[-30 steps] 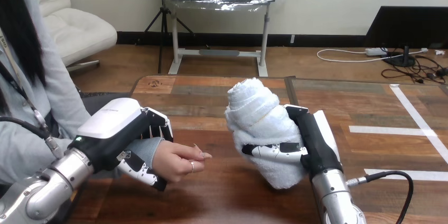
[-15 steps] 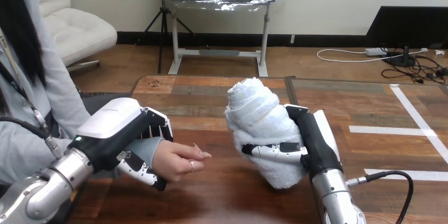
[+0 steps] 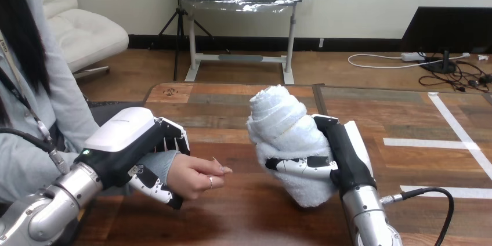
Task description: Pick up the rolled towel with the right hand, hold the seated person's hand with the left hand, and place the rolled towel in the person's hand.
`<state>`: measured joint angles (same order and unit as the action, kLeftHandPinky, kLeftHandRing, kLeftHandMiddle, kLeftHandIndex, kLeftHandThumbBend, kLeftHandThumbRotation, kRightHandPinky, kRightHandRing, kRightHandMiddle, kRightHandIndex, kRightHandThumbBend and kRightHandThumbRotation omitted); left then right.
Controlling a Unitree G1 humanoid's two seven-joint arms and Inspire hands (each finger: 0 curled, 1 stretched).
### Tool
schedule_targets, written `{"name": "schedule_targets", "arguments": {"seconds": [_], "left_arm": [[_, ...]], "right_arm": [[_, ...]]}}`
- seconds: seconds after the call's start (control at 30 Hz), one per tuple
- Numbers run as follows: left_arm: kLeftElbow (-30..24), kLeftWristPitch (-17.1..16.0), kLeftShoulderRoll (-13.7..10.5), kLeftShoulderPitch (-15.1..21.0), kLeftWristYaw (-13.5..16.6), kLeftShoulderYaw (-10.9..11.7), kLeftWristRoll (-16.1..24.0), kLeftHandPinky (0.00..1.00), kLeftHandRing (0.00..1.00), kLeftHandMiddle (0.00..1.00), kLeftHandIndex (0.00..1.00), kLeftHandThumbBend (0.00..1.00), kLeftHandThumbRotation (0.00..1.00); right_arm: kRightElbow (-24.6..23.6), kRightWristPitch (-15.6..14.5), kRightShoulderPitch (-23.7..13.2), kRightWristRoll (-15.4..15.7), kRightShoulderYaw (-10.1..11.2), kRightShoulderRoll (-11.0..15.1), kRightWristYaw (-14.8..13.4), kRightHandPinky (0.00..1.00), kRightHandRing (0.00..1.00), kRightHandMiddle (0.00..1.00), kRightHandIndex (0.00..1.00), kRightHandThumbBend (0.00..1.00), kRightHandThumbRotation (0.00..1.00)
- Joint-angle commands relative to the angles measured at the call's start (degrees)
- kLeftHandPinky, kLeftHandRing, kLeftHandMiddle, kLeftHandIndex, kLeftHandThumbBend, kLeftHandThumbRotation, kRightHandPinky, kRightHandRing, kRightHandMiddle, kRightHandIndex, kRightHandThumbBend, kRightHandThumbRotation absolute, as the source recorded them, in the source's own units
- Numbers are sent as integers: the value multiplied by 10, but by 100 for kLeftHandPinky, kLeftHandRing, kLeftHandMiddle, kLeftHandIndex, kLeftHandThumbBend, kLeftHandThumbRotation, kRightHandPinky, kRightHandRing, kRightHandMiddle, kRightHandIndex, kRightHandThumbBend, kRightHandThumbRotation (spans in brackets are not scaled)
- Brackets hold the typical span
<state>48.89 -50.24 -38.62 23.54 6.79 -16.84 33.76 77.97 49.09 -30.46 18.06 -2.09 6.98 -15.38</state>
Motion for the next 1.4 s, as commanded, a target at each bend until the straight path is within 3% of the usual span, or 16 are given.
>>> {"name": "schedule_targets", "arguments": {"seconds": [0.0,0.77,1.37], "left_arm": [[-34,-19,4,47,17,29,-24,28,33,38,40,100,0],[-52,-15,7,48,9,30,-31,28,33,38,40,100,0],[-73,-1,9,43,-10,32,-46,28,33,38,40,100,0]], "right_arm": [[-30,19,-51,-5,1,3,-2,25,29,39,43,87,6],[-32,26,-45,13,-21,-4,-1,25,30,39,43,87,9],[-36,48,-40,26,-40,-13,-9,25,30,39,43,87,10]]}}
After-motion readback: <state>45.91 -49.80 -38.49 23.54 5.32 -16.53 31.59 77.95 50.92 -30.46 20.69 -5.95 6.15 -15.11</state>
